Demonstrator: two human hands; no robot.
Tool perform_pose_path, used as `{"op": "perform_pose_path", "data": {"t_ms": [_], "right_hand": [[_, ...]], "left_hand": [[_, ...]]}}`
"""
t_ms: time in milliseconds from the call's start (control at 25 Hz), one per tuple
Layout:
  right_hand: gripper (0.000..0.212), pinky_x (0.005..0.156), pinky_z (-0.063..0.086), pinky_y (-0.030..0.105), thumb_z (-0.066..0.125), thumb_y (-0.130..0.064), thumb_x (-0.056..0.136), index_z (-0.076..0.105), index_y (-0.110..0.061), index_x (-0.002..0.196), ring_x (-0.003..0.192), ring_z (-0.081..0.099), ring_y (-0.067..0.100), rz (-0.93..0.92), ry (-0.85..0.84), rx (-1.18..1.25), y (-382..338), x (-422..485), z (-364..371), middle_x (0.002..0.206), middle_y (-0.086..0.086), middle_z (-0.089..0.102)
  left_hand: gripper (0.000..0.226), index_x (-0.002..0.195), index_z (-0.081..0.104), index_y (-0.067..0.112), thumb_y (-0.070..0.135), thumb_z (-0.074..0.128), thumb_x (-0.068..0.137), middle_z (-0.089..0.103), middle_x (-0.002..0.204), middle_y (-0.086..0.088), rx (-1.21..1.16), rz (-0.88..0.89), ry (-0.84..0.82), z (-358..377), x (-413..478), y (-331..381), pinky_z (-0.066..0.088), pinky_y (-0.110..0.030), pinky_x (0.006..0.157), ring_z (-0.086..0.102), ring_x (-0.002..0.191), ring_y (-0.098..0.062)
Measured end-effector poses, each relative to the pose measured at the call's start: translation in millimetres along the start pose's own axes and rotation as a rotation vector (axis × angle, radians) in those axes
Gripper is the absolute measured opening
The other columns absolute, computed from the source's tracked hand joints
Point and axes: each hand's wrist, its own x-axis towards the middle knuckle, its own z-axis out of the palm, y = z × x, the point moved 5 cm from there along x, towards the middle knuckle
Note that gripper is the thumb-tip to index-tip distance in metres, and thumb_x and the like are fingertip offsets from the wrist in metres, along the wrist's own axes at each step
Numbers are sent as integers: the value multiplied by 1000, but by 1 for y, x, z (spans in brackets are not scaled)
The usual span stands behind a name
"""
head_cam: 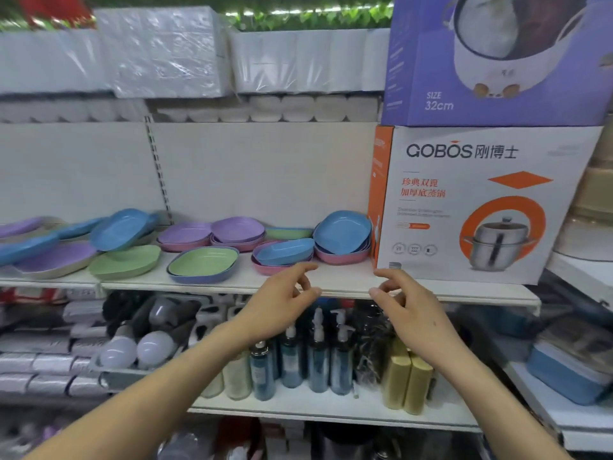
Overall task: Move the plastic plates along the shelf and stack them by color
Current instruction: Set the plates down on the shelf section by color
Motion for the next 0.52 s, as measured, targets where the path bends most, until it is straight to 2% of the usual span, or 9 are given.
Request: {"op": "perform_pose_path", "data": {"t_ms": [200, 320, 440, 520], "right_hand": [[32, 77, 47, 25, 58, -46, 100, 58, -41, 132, 87, 61, -6, -59, -69, 27, -16, 24, 19, 105, -17, 64], [35, 78, 49, 27, 58, -47, 100, 58, -39, 134, 85, 64, 0, -73, -63, 30, -19, 41, 29, 106, -16, 65], [38, 87, 54, 35, 55, -51, 100, 56, -39, 136, 88, 66, 8, -50, -63, 36, -23, 60, 42, 106, -15, 65], [40, 87, 52, 34, 51, -55, 100, 55, -42, 138, 89, 65, 10, -31, -93, 19, -28, 79, 55, 104, -12, 66]], "left_hand": [[43, 140, 55, 29, 37, 62, 99, 64, 97, 11, 82, -79, 138, -50, 5, -22, 47, -25, 75, 63, 77, -6], [42, 139, 55, 28, 38, 62, 98, 63, 97, 11, 103, -122, 177, -72, 15, -42, 46, -26, 72, 65, 83, -10], [41, 139, 55, 29, 38, 61, 99, 64, 98, 14, 127, -119, 193, -90, 26, -60, 43, -22, 73, 65, 83, -4], [41, 139, 55, 29, 38, 61, 100, 64, 100, 15, 130, -122, 206, -105, 38, -74, 43, -22, 74, 64, 83, -3]]}}
